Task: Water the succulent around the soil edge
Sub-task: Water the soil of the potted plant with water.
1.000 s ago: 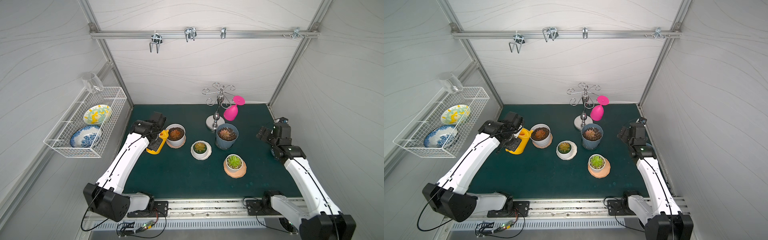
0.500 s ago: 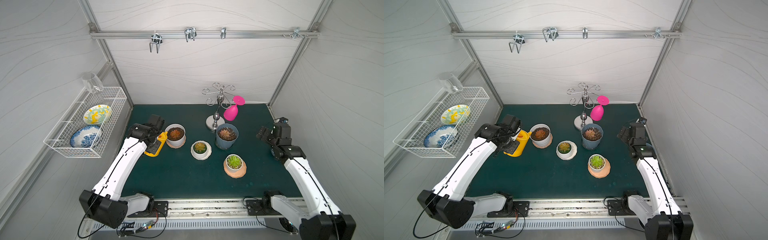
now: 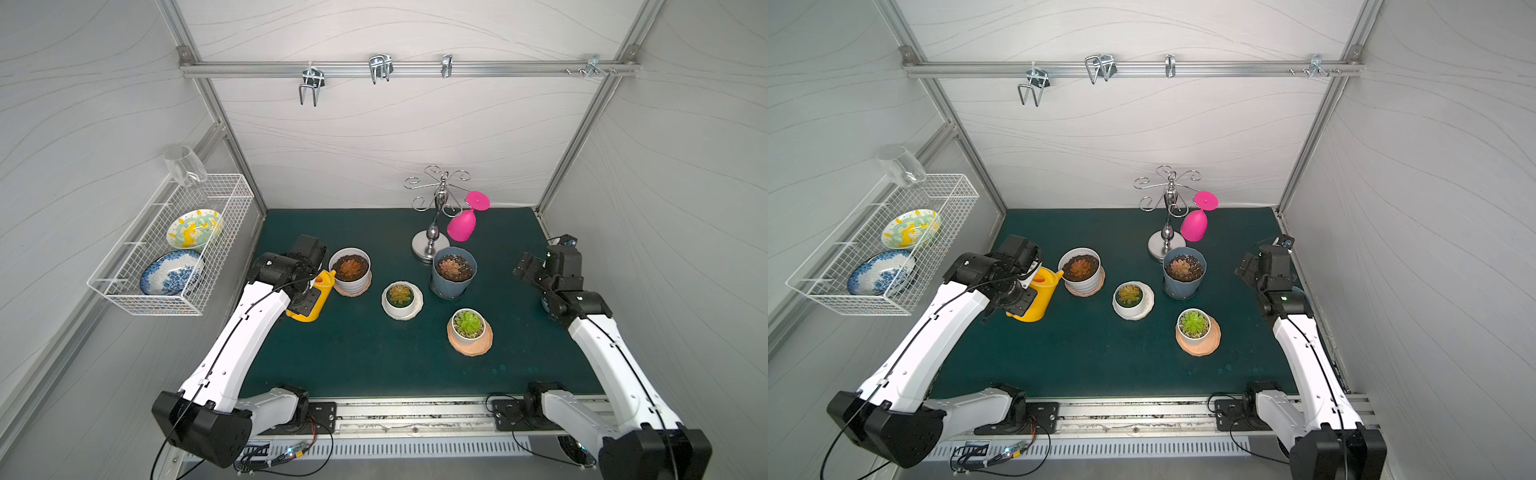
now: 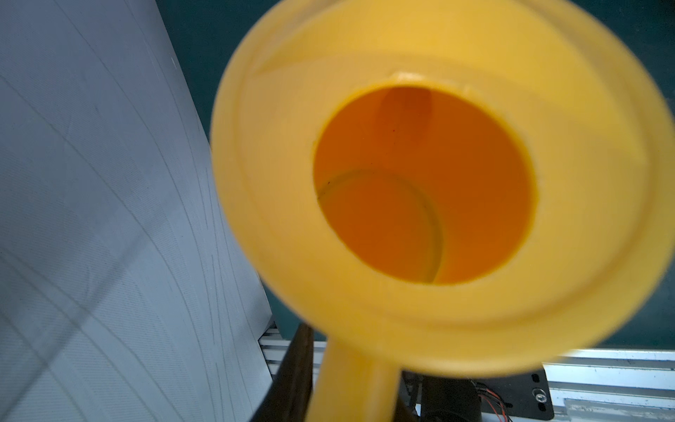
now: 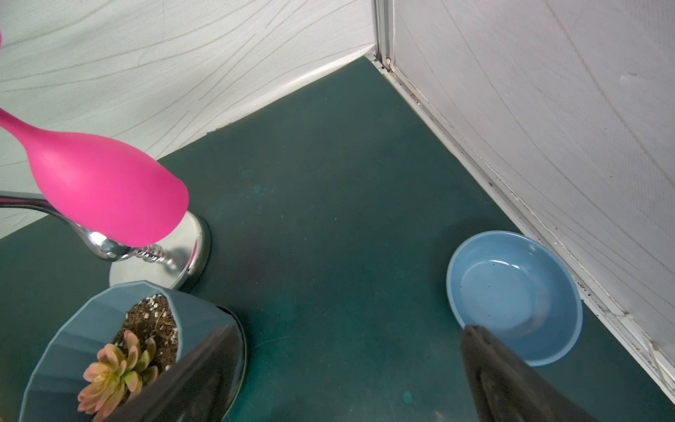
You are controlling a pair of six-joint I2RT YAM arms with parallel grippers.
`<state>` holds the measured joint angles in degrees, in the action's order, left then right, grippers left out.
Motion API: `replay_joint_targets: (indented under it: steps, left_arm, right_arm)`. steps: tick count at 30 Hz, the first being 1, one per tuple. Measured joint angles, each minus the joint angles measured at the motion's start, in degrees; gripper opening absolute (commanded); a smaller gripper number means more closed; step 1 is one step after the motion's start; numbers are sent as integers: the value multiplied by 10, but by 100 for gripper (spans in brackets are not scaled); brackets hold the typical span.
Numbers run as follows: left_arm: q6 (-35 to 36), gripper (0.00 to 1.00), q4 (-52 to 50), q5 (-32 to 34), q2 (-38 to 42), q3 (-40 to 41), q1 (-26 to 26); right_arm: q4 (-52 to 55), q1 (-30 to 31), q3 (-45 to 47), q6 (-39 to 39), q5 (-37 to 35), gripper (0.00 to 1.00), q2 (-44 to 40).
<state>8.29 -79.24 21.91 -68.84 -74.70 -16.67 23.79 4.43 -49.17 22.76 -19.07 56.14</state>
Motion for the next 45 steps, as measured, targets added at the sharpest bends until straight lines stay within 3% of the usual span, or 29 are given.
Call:
replay_joint_targets:
  steps: [24,45]
  left_arm:
    - [-45,0,-24,-5,-24,-10,-83]
    - [-45,0,-62,40,-160,-157,-120]
  right_arm:
    - [0,0,0,4,-5,99,0]
    - [0,-1,0,4,-7,99,0]
